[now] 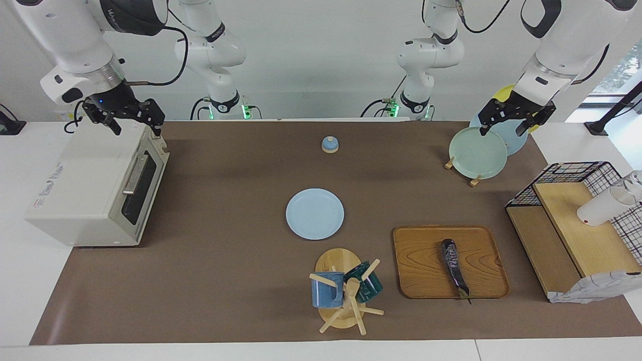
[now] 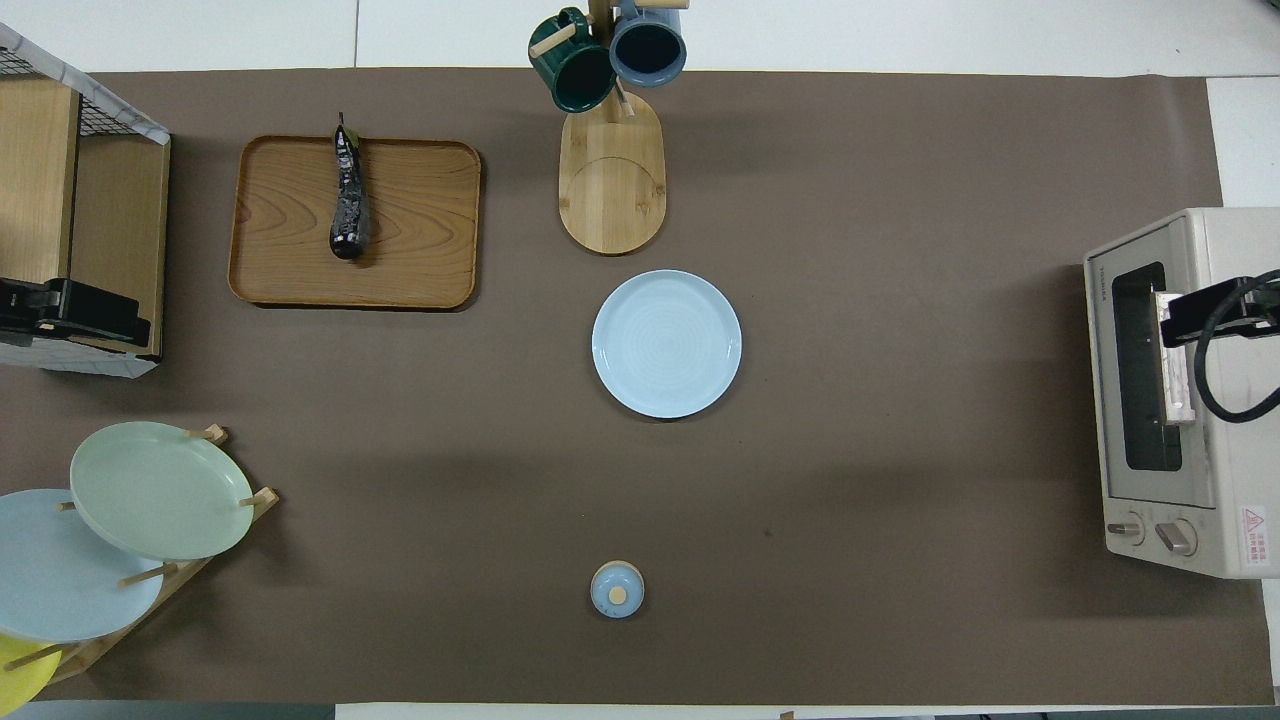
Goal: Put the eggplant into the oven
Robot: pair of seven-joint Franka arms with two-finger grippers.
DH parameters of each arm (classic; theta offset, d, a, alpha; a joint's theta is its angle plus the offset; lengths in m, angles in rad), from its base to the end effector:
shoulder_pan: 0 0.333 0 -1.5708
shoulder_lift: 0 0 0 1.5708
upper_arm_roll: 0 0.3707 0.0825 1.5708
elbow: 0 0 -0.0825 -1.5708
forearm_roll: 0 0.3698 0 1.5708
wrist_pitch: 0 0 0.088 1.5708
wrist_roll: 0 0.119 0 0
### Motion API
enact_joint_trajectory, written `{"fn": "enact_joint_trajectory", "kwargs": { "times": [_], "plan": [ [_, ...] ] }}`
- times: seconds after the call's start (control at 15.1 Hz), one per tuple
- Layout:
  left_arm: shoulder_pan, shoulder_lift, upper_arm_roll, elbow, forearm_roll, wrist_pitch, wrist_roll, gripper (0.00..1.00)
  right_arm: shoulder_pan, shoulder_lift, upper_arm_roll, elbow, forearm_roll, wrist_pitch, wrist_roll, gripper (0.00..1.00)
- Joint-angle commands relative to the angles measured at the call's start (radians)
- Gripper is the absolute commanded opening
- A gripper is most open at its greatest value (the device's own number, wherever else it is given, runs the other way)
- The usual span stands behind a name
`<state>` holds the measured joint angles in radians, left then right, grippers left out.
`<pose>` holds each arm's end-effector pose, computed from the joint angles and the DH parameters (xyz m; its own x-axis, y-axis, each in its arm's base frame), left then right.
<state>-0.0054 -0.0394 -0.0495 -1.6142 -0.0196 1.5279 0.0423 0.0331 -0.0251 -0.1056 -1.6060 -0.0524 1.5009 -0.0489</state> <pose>0.5194 -0.0316 0.6647 0.9941 -0.0977 -0.0461 -0.0969 -0.9951 0.0196 0.5201 -0.0452 0.6588 0.9962 -0.0268 -0.0823 -0.0231 -0.9987 0.0458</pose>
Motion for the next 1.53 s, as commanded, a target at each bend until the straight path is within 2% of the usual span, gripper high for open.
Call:
{"fn": "enact_joint_trajectory", "kwargs": {
  "times": [0.0, 0.66, 0.93, 1.2, 1.4, 1.46],
  "plan": [
    [-0.005, 0.004, 0.0, 0.002, 0.021, 0.014, 0.014, 1.0, -0.007, -0.009, 0.006, -0.006, 0.023, 0.016, -0.031, 1.0],
    [-0.002, 0.003, 0.0, -0.001, 0.017, 0.043, 0.008, 1.0, -0.009, -0.01, 0.006, -0.008, 0.029, 0.031, -0.035, 1.0],
    [-0.005, 0.012, 0.0, -0.01, -0.014, 0.095, 0.004, 1.0, -0.027, -0.01, -0.002, -0.011, 0.034, 0.024, -0.149, 1.0],
    [-0.007, 0.097, -0.001, 0.004, -0.032, 0.164, 0.002, 1.0, -0.022, -0.019, -0.003, -0.015, 0.034, 0.016, -0.105, 1.0],
    [-0.008, 0.195, -0.001, 0.028, -0.049, 0.216, 0.002, 1.0, -0.042, -0.019, -0.011, -0.017, 0.034, 0.022, -0.105, 1.0],
    [-0.008, 0.249, -0.004, 0.049, -0.048, 0.221, 0.001, 1.0, -0.05, -0.024, -0.011, -0.04, 0.033, 0.048, -0.098, 1.0]
  ]
}}
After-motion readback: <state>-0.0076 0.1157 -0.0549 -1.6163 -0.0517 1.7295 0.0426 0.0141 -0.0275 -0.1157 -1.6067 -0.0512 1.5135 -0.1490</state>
